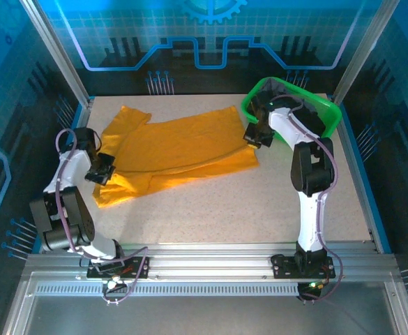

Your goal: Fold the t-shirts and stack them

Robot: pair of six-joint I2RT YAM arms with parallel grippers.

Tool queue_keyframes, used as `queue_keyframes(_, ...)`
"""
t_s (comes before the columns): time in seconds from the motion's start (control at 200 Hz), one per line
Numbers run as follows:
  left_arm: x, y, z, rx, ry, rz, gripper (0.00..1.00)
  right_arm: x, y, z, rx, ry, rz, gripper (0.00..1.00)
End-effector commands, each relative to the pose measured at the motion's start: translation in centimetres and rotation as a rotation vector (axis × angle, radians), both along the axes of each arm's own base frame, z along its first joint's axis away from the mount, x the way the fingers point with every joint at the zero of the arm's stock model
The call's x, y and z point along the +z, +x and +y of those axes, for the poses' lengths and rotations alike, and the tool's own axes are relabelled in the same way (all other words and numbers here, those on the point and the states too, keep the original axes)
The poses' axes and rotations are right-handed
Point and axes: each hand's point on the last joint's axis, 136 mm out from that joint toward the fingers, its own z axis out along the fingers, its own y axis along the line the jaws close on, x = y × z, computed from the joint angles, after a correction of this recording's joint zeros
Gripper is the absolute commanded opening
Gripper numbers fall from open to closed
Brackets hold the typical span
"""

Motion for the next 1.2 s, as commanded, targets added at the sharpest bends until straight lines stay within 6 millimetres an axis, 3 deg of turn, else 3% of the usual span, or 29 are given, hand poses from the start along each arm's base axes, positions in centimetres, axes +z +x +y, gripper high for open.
queue_keyframes(0.0, 0.3, 1.4, 1.0, -0.055, 0.015, -0.011, 0.19, -0.1, 0.9, 0.9, 0.053, 0.012, 0.014, 0.24)
queue_keyframes(0.065, 0.6, 1.7, 1.4, -0.061, 0.013, -0.010, 0.27, 0.5, 1.5, 0.9, 0.080, 0.001, 0.008, 0.38)
queue_keyframes(0.175, 2.7, 0.7, 2.1, -0.049, 0.071, -0.025, 0.54, 2.7, 1.3, 0.4, 0.100, -0.006, -0.043, 0.50)
queue_keyframes(0.31, 3.3, -3.6, 1.0, 0.030, 0.075, -0.011, 0.48, 3.7, -1.5, -0.4, 0.097, 0.004, -0.073, 0.53)
queue_keyframes(0.415, 0.9, -8.3, -0.7, 0.160, 0.024, 0.018, 0.43, 2.2, -4.8, -0.7, 0.087, 0.039, -0.048, 0.54)
queue_keyframes(0.475, -0.8, -9.8, -1.5, 0.219, -0.022, 0.021, 0.45, 1.1, -6.3, -0.8, 0.083, 0.061, -0.028, 0.55)
queue_keyframes(0.59, -3.2, -10.5, -2.4, 0.285, -0.129, 0.037, 0.53, -1.1, -7.9, -0.9, 0.061, 0.111, 0.011, 0.55)
queue_keyframes(0.75, -4.5, -10.5, -1.5, 0.332, -0.128, 0.048, 0.54, -3.2, -7.1, -1.2, 0.024, 0.129, 0.024, 0.55)
queue_keyframes(0.87, -6.1, -10.7, -1.4, 0.366, -0.153, 0.055, 0.53, -4.4, -6.3, -1.6, 0.006, 0.108, 0.044, 0.53)
queue_keyframes(1.015, -7.2, -10.3, -0.9, 0.381, -0.167, 0.069, 0.42, -5.0, -4.9, -1.6, 0.006, 0.096, 0.034, 0.42)
queue_keyframes(1.195, -7.3, -10.4, -0.4, 0.363, -0.139, 0.110, 0.25, -5.4, -4.3, -2.6, -0.022, 0.036, 0.043, 0.10)
